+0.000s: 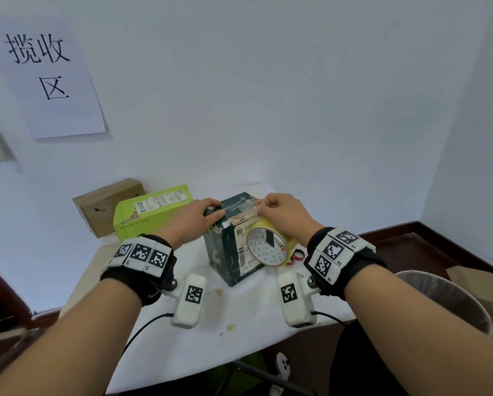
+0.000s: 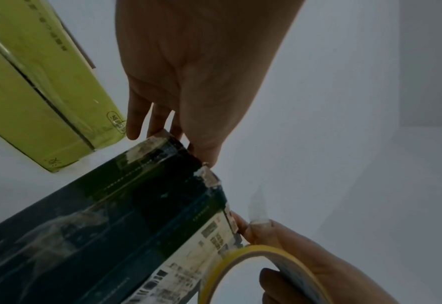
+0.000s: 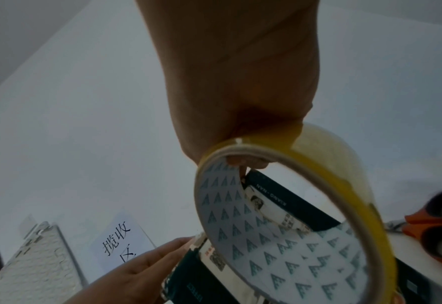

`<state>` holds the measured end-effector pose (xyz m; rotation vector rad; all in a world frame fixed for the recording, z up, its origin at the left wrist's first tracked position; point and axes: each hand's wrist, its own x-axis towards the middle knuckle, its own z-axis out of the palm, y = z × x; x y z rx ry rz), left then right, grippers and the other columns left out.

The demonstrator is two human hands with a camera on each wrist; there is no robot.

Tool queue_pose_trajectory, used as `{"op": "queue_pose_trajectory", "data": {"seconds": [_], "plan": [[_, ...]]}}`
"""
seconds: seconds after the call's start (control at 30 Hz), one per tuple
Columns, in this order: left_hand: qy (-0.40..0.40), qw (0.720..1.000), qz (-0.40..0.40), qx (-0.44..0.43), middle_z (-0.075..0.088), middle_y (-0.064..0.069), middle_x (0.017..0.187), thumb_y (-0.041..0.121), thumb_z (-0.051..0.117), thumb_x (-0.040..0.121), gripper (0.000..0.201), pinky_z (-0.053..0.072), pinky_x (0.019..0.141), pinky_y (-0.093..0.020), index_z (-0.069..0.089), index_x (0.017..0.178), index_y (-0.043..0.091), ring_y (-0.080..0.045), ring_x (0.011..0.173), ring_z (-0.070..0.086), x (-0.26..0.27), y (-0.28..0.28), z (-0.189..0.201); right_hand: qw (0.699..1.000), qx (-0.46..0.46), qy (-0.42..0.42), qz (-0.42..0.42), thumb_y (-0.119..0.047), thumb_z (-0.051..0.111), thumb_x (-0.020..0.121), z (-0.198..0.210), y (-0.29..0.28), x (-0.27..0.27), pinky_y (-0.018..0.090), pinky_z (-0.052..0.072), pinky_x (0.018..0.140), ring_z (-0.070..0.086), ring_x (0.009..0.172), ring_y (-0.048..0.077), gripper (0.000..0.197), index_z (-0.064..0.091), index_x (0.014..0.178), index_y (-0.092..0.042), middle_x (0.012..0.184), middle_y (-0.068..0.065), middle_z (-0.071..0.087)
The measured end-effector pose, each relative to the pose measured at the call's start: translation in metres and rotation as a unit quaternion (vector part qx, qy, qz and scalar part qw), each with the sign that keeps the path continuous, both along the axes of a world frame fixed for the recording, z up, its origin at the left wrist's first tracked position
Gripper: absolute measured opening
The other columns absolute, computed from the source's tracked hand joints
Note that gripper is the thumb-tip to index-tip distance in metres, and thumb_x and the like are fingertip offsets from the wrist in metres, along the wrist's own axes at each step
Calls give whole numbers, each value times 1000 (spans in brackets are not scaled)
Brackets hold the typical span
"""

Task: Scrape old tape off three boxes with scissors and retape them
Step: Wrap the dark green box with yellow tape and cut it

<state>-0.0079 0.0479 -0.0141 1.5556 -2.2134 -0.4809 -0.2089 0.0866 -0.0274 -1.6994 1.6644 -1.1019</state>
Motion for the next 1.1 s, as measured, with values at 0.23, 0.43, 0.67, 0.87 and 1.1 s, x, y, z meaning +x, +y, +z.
{"op": "queue_pose_trajectory", "data": {"seconds": [0.23,0.43,0.67,0.87,1.1], "plan": [[138,984,19,-108,69,2,106,32,51,98,24,48,81,-27,69,105,18,-15,96,61,-10,5,24,998,-32,51,-32,-27,57,92,23,13,-1,15,34,56,55,80,10,18,63,79,-16,86,-4,64],[215,975,-18,52,70,3,84,56,56,88,45,47,69,-23,73,88,14,-11,76,61,-32,24,45,996,-22,71,-42,-29,57,92,28,21,7,17,33,54,52,71,7,21,57,73,-21,77,-8,57],[189,979,-51,52,63,1,69,27,74,83,18,43,58,-23,72,79,9,-11,63,50,-36,24,39,997,19,46,-55,-31,61,89,31,29,6,18,37,55,53,73,11,20,69,85,-13,82,-2,61],[218,975,-25,36,62,6,63,27,73,84,20,44,59,-24,70,81,7,-9,58,51,-32,21,34,981,183,-62,-18,-50,55,91,43,38,-2,35,53,85,62,102,26,58,49,123,-2,116,11,61],[199,980,-15,-8,66,0,72,28,75,81,19,46,64,-26,71,79,10,-12,66,55,-28,19,26,942,256,-187,111,-25,51,98,40,43,0,29,53,77,62,87,16,31,53,124,-8,102,5,64]]}}
